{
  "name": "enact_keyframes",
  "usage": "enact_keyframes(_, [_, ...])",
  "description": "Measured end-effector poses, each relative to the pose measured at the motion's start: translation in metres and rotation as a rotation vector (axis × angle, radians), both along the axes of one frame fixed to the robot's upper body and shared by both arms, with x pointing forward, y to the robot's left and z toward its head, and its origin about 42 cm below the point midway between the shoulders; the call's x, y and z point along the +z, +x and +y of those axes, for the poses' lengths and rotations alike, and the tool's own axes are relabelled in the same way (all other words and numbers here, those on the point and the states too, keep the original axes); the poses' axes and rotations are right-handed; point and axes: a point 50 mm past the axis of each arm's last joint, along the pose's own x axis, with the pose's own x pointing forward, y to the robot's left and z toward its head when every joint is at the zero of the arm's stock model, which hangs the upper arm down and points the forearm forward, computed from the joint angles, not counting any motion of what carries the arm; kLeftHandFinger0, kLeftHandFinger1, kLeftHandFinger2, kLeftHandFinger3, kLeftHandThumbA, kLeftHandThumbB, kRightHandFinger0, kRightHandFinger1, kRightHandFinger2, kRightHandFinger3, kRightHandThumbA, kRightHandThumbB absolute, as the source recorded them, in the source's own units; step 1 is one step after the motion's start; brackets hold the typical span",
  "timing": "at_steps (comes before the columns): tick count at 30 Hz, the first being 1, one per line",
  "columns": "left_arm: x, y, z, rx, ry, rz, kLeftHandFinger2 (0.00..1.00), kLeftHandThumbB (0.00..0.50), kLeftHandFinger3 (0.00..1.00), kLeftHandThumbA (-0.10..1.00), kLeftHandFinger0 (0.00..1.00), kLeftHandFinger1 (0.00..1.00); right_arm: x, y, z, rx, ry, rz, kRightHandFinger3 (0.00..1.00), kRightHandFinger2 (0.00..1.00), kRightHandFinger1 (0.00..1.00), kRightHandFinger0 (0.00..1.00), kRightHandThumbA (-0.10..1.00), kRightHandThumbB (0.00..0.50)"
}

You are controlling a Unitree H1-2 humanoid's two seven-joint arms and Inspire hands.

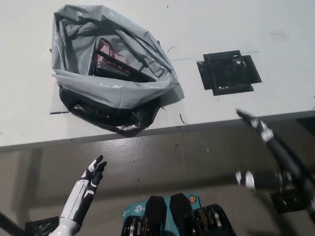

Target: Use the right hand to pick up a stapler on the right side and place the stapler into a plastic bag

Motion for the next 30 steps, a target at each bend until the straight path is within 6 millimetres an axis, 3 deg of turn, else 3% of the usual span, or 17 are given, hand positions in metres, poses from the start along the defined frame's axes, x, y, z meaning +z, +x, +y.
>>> enact_keyframes(4, [0.004, 0.005, -0.002, -0.003, -0.001, -0.011, 1.0, 0.5, 1.0, 1.0, 1.0, 1.0, -0.016, -0.014, 0.0, -0.033, 0.069, 0.016, 1.0, 1.0, 1.0, 1.0, 0.88, 0.339])
enact_keyframes(13, [0.007, 0.006, -0.001, -0.001, -0.004, -0.022, 1.0, 0.5, 1.0, 1.0, 1.0, 1.0, -0.071, -0.011, -0.004, -0.117, 0.166, 0.103, 1.0, 1.0, 1.0, 1.0, 0.84, 0.313])
enact_keyframes(30, [0.011, 0.009, 0.0, 0.001, -0.007, -0.036, 1.0, 0.5, 1.0, 1.0, 1.0, 1.0, -0.078, -0.008, -0.006, -0.119, 0.238, 0.082, 1.0, 1.0, 1.0, 1.0, 0.81, 0.305])
